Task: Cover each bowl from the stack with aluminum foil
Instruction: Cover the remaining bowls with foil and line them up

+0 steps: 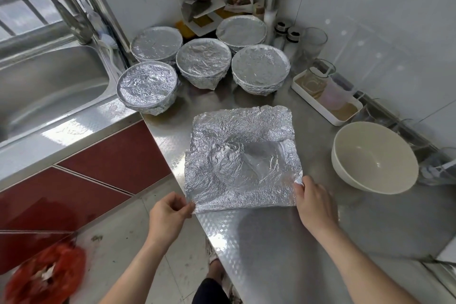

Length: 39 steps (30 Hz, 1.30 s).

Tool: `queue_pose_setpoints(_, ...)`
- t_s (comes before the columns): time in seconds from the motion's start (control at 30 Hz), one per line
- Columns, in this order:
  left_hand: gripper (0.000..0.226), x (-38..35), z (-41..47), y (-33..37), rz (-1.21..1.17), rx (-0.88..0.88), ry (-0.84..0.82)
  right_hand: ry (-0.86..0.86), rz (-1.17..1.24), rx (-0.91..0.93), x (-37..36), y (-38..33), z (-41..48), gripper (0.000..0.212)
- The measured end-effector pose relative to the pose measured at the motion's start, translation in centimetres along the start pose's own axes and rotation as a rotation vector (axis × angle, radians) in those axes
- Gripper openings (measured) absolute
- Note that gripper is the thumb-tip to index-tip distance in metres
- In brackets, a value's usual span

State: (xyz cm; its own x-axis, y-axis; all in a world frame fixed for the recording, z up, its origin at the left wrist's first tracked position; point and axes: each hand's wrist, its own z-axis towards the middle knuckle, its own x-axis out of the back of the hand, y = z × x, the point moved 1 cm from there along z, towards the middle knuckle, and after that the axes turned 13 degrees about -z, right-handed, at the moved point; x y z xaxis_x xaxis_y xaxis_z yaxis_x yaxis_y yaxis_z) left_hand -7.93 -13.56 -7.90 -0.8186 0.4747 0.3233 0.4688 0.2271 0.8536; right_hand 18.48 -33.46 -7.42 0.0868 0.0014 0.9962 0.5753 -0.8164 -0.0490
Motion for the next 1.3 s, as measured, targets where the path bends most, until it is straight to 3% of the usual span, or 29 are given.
queue_pose_setpoints(0.27,0.026,-0.7,0.4,1.1,-0.080,-0.026,0.027,-0.034,-0.016,-0.032,-0.1,0.0,0.4,0.022)
queue_pose_setpoints(0.63,0.025,-1.0,0.1,1.0,0.127,-0.117,0.026,0.013,-0.030,-0.029,-0.6,-0.2,0.6,0.018)
queue_pose_setpoints(0.7,0.015,-1.2,-0.2,1.7,0.333,-0.270,0.112,0.054,-0.030,-0.013,-0.5,-0.5,0.3,0.017)
queue_pose_setpoints(0.77,0.018,-2.6,-0.7,3.3,0.476,-0.529,0.130,0.121,-0.038,0.008,-0.5,-0.8,0.1,0.023)
queue_pose_setpoints(0.87,0.032,-6.9,-1.0,4.7,0.601,-0.759,-0.098,0.199,-0.047,0.016,-0.5,-1.1,-0.2,0.023)
queue_pose_setpoints(0.97,0.064,-9.8,-0.2,3.6,0.846,-0.614,-0.310,0.215,-0.065,-0.014,-0.6,-1.0,0.0,0.026)
queue_pose_setpoints(1.1,0.073,-9.8,0.3,1.4,0.912,-0.541,-0.290,0.217,-0.106,-0.038,-0.7,-0.9,0.1,0.018)
queue_pose_setpoints(1.17,0.075,-9.7,0.4,1.2,0.928,-0.516,-0.270,0.266,-0.140,-0.093,-0.3,-1.1,0.0,0.025)
queue_pose_setpoints(1.23,0.078,-9.9,0.5,1.1,0.940,-0.504,-0.254,0.325,-0.142,0.051,-0.2,-2.9,-1.0,0.041)
queue_pose_setpoints(1.3,0.080,-9.8,0.4,1.0,0.937,-0.519,-0.249,0.297,-0.055,0.393,-1.0,-5.9,-3.5,0.052)
